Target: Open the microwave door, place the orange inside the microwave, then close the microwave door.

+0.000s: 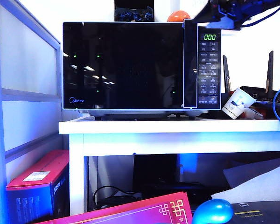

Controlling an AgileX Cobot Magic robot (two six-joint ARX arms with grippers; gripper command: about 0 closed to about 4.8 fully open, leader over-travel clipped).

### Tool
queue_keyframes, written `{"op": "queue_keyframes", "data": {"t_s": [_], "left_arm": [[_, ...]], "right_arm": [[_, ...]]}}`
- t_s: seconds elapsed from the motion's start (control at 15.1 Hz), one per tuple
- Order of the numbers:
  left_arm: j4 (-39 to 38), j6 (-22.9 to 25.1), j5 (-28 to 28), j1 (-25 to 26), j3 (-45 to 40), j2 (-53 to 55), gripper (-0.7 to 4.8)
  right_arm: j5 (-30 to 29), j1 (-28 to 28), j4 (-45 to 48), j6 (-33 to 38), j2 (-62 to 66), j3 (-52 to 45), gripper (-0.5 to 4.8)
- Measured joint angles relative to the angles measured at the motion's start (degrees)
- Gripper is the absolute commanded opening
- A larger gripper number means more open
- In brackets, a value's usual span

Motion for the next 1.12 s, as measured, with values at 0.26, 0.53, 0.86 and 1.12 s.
{"op": "queue_keyframes", "data": {"t_s": [0.26,0.53,0.86,1.12], "left_arm": [[0.00,0.00,0.00,0.00,0.00,0.00,-0.05],[0.00,0.00,0.00,0.00,0.00,0.00,-0.05],[-0.15,0.00,0.00,0.00,0.00,0.00,-0.05],[-0.50,0.00,0.00,0.00,0.00,0.00,-0.05]], "right_arm": [[-4.37,0.00,-0.02,3.98,3.17,2.25,3.55],[-9.42,0.00,0.00,5.90,3.10,2.49,3.55],[-14.08,-0.15,0.44,8.72,3.13,3.13,3.55],[-17.70,-0.33,0.42,10.10,3.13,3.15,3.55]]}}
